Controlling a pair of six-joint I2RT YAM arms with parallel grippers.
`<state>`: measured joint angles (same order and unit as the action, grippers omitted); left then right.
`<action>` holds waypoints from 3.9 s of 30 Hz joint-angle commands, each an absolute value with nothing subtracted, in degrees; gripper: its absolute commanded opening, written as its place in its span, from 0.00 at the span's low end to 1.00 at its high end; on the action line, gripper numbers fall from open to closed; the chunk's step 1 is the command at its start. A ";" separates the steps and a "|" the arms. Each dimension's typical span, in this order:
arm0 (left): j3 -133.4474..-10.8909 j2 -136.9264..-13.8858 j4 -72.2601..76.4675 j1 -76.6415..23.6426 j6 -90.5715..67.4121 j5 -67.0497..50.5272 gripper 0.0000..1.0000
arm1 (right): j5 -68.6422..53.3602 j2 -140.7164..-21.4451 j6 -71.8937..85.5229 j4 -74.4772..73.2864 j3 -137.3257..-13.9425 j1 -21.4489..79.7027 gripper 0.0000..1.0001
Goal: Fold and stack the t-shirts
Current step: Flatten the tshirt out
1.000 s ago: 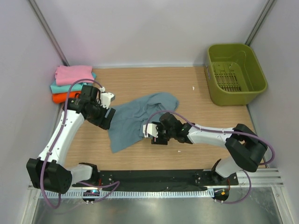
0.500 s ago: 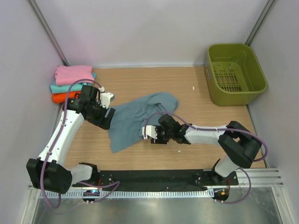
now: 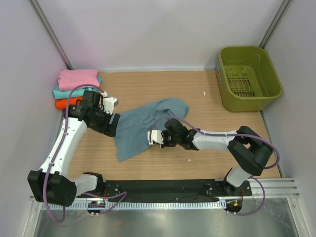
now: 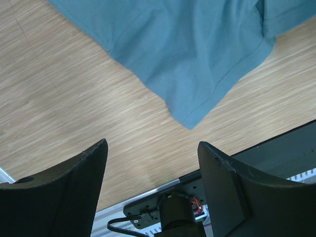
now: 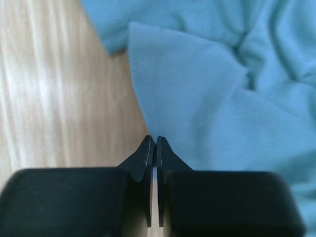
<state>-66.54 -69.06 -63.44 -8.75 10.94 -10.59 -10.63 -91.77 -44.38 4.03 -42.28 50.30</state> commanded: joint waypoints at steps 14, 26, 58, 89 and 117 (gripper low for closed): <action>-67.85 -65.21 -60.20 -8.26 11.51 -14.50 0.74 | 5.27 -82.09 -49.57 -16.26 -78.66 46.06 0.02; -71.37 -66.45 -65.11 -8.96 15.63 -26.71 0.74 | 9.75 -86.31 -50.53 -15.03 -86.74 41.40 0.02; -67.06 -57.75 -51.33 -2.03 4.58 12.03 0.79 | -3.15 -92.00 -29.28 -21.54 -81.72 49.65 0.70; -66.80 -47.11 -55.37 2.46 1.06 15.91 0.79 | -7.21 -137.72 -24.60 -17.05 -115.66 56.69 0.62; -66.45 -46.05 -53.09 3.34 -2.02 15.03 0.79 | -7.21 -118.32 -32.60 -23.99 -115.65 53.88 0.02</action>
<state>-66.57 -46.81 -55.11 3.03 -0.03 14.98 -9.50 -128.64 -30.28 -25.76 -111.57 54.98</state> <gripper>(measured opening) 0.795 0.040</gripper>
